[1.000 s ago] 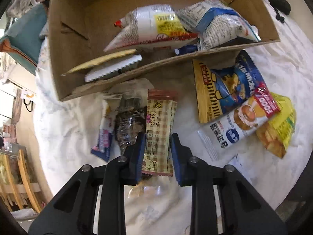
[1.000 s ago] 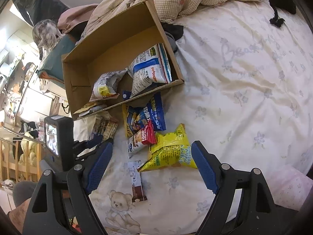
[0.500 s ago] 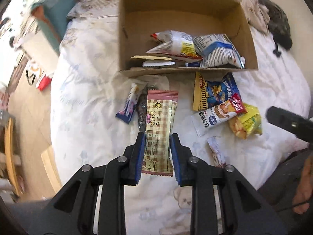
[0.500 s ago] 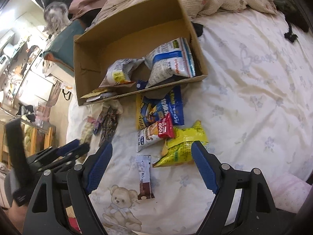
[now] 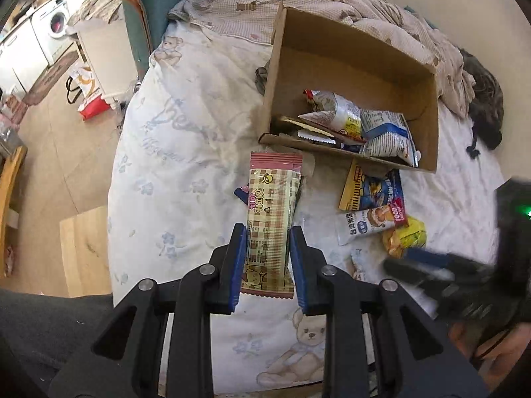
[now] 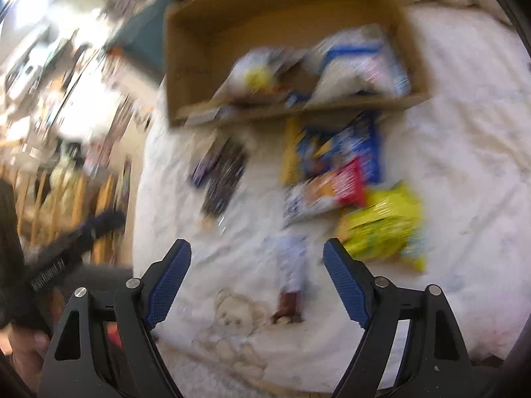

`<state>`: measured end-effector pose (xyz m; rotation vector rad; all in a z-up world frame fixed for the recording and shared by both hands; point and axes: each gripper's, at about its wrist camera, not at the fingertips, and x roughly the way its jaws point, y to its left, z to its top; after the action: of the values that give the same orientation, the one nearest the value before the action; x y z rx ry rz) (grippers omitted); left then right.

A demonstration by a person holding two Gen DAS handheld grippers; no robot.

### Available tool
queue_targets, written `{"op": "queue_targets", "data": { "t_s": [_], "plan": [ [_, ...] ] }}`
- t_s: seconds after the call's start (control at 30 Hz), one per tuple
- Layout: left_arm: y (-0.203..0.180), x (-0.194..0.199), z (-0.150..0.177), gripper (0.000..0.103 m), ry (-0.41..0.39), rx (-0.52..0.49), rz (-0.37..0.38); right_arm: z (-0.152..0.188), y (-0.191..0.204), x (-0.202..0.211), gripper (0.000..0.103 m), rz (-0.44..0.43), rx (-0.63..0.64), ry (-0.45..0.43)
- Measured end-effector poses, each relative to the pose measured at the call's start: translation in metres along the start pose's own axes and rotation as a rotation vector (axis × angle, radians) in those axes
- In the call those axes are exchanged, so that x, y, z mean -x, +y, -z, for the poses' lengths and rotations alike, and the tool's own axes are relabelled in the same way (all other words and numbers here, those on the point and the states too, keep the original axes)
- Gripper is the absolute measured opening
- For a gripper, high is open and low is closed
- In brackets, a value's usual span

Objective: Organize snacks
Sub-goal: 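Lift the wafer bar with the left gripper while the right grasps a white chocolate bar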

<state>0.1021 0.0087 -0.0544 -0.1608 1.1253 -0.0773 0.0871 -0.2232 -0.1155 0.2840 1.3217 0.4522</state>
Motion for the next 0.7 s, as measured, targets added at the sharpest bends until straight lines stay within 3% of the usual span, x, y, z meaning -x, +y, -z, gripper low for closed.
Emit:
{"op": "queue_targets", "data": {
  "t_s": [0.07, 0.23, 0.3, 0.53, 0.57, 0.7],
  "plan": [
    [0.001, -0.002, 0.000, 0.023, 0.008, 0.009, 0.009, 0.002, 0.007, -0.018, 0.077, 0.012, 0.032, 0.070],
    [-0.006, -0.011, 0.001, 0.023, 0.047, 0.020, 0.050, 0.012, 0.005, -0.062, 0.076, 0.242, 0.089, 0.214],
    [-0.009, -0.013, 0.002, 0.023, 0.051, 0.016, 0.049, 0.014, -0.001, -0.072, 0.074, 0.287, 0.077, 0.244],
    [-0.015, -0.014, 0.002, 0.023, 0.034, -0.005, 0.018, 0.019, 0.006, -0.080, 0.040, 0.384, 0.161, 0.248],
    [-0.015, -0.014, 0.002, 0.023, 0.032, -0.007, 0.012, 0.019, 0.007, -0.079, 0.018, 0.382, 0.169, 0.244],
    [-0.010, -0.016, 0.002, 0.023, 0.030, 0.001, -0.012, 0.016, 0.016, -0.064, 0.017, 0.283, 0.146, 0.203]
  ]
}}
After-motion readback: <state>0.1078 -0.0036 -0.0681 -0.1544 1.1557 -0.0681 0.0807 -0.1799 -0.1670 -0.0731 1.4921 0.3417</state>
